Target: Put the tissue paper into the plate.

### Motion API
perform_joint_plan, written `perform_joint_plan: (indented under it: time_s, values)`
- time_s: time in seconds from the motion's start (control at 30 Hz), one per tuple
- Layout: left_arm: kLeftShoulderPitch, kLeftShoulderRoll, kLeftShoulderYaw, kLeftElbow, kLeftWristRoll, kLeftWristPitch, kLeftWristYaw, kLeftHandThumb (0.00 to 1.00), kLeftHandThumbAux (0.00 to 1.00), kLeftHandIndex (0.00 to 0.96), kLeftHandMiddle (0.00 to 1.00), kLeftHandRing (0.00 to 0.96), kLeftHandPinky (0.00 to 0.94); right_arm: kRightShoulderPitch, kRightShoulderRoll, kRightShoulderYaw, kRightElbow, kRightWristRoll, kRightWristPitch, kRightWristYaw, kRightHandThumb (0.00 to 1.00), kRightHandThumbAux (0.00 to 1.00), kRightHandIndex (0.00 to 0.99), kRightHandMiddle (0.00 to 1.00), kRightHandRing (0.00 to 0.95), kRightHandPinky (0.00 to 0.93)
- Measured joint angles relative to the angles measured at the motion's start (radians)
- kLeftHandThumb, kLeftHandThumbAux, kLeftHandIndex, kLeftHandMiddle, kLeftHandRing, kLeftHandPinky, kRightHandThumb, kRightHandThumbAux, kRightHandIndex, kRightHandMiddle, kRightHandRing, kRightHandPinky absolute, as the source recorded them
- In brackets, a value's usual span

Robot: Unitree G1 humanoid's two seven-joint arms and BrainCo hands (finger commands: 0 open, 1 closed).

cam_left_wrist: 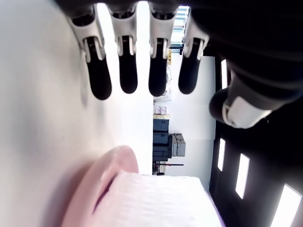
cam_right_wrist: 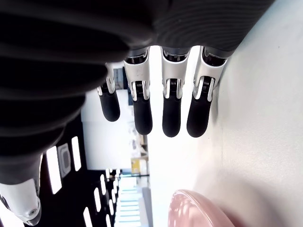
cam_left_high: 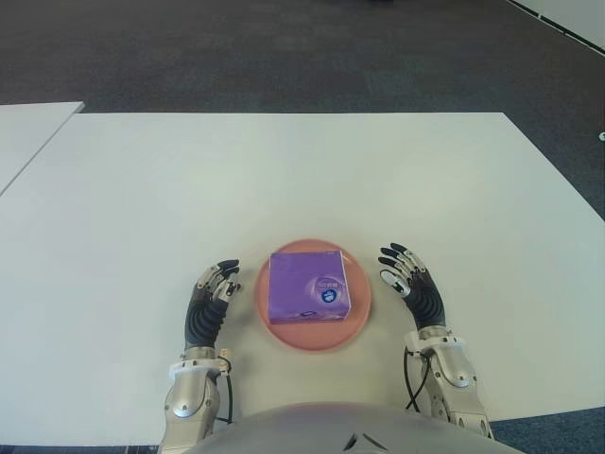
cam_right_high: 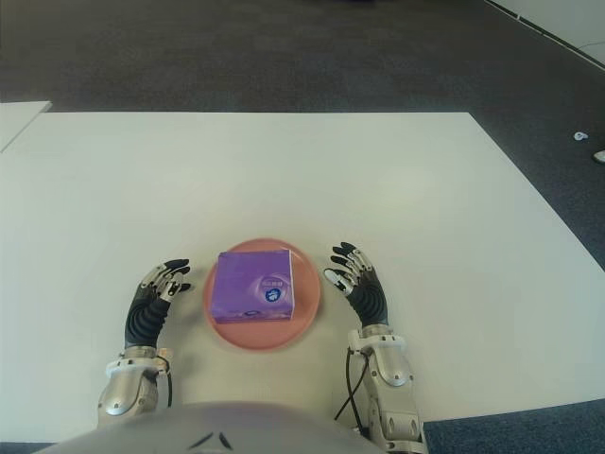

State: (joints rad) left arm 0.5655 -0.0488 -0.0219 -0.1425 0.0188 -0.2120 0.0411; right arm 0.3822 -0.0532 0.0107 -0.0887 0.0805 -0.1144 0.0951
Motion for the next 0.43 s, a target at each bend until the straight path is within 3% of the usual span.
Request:
perform_joint_plan:
  time_s: [0.43]
  values:
    - [0.004, 0.001, 0.0, -0.014, 0.0, 0.015, -0.002, 0.131, 0.533, 0.296, 0.266, 0.266, 0.292, 0.0, 0.001, 0.0, -0.006, 0.001, 0.011, -0.004, 0.331, 0.627, 0.174, 0.247, 0.243, 0.248]
